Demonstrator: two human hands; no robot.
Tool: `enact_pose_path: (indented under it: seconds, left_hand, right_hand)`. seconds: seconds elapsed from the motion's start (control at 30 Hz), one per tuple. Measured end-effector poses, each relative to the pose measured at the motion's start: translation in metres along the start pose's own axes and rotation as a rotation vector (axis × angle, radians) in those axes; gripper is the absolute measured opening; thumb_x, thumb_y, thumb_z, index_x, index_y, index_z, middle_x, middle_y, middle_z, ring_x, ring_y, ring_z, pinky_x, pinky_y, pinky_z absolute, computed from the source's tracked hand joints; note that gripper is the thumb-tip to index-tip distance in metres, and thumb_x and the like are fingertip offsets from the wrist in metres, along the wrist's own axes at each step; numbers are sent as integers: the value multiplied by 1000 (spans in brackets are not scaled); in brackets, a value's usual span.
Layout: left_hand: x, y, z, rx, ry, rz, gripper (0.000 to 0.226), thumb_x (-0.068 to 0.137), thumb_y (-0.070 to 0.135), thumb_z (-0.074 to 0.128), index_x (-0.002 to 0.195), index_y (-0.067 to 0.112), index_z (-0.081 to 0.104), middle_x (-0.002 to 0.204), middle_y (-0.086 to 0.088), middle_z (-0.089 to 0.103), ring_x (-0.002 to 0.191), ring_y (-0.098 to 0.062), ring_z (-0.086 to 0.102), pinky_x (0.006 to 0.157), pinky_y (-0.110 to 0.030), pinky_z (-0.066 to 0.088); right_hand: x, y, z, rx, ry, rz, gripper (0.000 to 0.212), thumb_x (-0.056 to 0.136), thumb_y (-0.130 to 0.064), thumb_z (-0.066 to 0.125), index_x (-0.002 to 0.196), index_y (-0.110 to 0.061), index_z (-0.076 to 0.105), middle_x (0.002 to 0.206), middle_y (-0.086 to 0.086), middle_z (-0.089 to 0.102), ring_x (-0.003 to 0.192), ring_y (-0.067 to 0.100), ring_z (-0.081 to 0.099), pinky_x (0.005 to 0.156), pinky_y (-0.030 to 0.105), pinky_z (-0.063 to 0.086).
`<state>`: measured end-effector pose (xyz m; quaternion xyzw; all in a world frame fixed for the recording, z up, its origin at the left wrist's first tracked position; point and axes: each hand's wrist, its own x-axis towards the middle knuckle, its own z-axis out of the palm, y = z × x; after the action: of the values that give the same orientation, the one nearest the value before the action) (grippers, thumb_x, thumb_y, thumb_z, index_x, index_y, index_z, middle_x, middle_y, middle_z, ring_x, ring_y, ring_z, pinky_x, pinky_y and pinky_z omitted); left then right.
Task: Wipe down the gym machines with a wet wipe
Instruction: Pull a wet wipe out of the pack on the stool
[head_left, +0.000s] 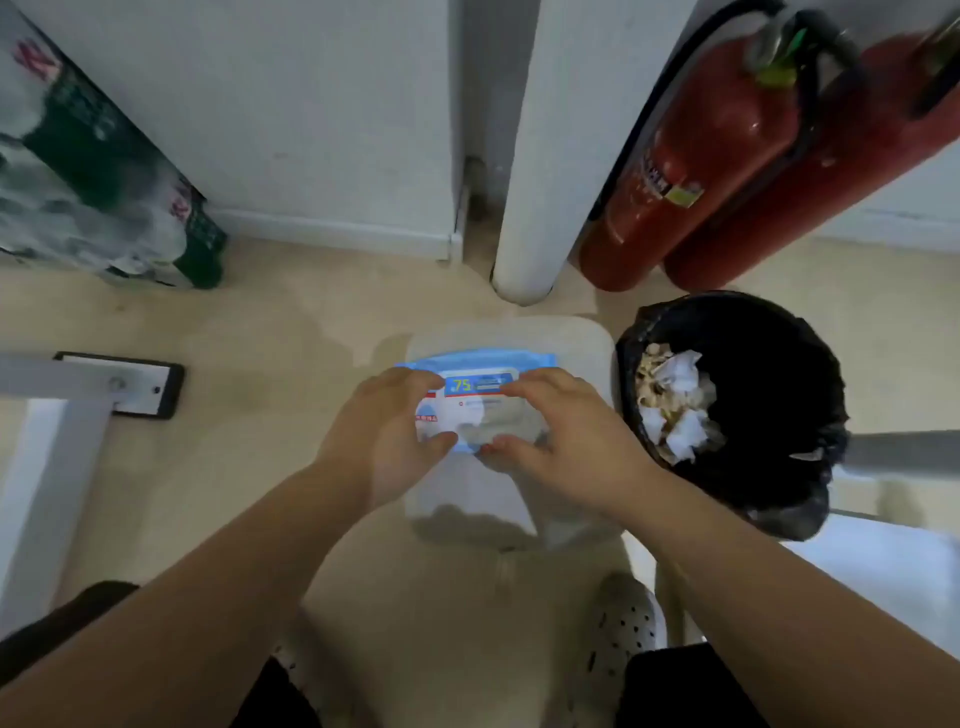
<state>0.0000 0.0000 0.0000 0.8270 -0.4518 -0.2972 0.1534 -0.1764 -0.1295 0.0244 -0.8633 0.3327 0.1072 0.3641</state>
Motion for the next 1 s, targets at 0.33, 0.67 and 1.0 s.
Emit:
enact_pose_path:
  seconds: [0.33,0.67,1.0]
  left_hand:
    - [36,-13,8,174,-67,86,59,70,45,73,124,23,64,121,2,52,109,-27,54,96,-44,47]
    - [39,-19,15,138,-24,102,52,76,27,75,125,20,60,122,3,48,107,-24,52,91,-43,48]
    - [37,-15,22,55,44,102,61,78,25,75,134,29,53,122,6,56,109,-21,54,92,-33,47]
  right_hand:
    - [51,3,22,-349,24,-92,51,79,-33,69,129,-25,65,130,0,60,107,29,52,90,46,49]
    - [61,26,35,-412,69,-190,47,73,-49,64,109,-21,72,106,4,68,89,31,59,81,44,53]
    - [60,27,27,-74,334,-170,27,100,-37,51,99,-20,71,84,-1,70,76,20,61,70,39,51]
